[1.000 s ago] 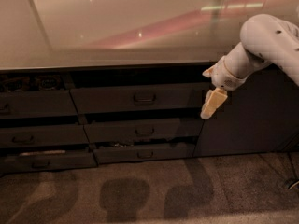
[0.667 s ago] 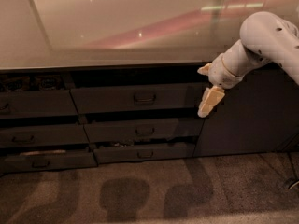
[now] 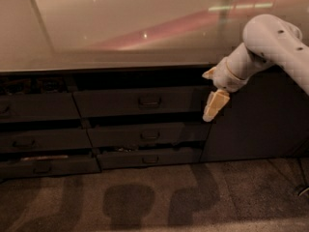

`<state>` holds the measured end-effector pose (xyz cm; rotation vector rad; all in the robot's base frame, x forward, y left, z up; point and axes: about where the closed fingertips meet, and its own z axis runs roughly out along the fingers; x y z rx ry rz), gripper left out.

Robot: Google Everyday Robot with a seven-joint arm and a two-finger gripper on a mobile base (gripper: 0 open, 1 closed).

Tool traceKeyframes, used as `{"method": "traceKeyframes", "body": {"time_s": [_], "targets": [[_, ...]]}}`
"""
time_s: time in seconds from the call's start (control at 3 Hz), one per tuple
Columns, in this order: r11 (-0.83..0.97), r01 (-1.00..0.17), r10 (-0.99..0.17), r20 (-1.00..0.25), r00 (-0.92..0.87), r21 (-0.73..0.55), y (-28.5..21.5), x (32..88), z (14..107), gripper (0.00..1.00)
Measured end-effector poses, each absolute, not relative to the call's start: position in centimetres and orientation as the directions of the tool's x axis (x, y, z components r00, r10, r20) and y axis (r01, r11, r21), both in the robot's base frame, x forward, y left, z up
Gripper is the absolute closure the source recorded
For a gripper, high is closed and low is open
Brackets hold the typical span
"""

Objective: Open top drawer

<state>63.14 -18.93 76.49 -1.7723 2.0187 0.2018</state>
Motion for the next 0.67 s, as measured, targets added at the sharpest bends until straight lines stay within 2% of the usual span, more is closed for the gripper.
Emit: {"method": "traceKeyframes", "body": {"time_s": [0.67], "targets": [[0.194, -0.98, -0.919, -0.357, -0.167, -0.041, -20.2, 66.3, 69.0, 0.0]]}}
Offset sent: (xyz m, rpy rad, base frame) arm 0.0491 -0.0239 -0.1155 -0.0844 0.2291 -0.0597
